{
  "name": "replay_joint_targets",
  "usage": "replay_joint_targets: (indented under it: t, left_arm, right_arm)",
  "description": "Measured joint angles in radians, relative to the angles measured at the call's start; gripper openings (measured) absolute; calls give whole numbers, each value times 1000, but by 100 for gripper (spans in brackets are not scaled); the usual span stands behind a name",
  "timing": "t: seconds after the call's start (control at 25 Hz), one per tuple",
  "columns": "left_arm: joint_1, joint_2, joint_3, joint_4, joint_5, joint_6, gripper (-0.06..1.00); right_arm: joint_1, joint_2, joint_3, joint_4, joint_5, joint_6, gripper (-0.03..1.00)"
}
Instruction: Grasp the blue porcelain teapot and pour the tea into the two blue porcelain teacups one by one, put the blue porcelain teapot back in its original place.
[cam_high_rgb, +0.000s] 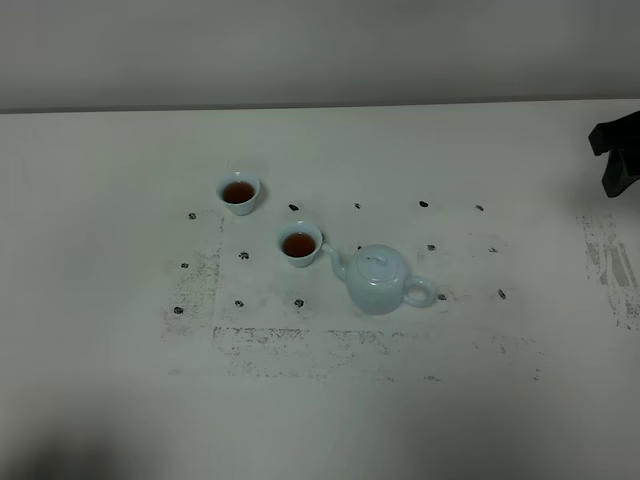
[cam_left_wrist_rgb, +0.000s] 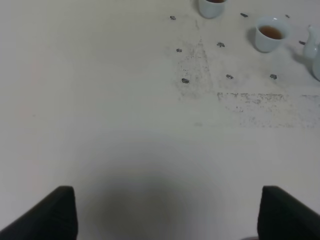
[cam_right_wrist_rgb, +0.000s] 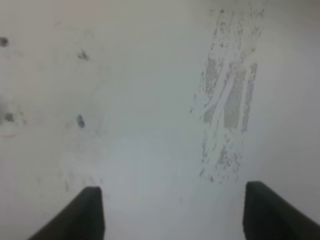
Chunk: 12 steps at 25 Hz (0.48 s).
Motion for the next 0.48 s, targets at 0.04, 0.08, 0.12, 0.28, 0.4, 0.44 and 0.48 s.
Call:
replay_joint_targets:
  t: [0.04, 0.08, 0.12, 0.28, 0.4, 0.44, 0.48]
  left_arm:
    - [0, 0, 0, 0, 0, 0, 70]
    - [0, 0, 0, 0, 0, 0, 70]
    - [0, 0, 0, 0, 0, 0, 70]
    - [0, 0, 0, 0, 0, 0, 70]
    - [0, 0, 0, 0, 0, 0, 70]
    - [0, 0, 0, 0, 0, 0, 70]
    - [0, 0, 0, 0, 0, 0, 70]
  right_arm:
    - [1, -26, 27, 2, 0, -1, 56]
    - [1, -60, 55, 4, 0, -1, 56]
    - [1, -94, 96, 4, -1, -1, 56]
    - [1, -314, 310, 6, 0, 1, 56]
    - [1, -508, 512, 6, 3, 1, 56]
    - [1, -563, 568, 6, 4, 1, 56]
    - [1, -630, 634, 5, 5, 1, 56]
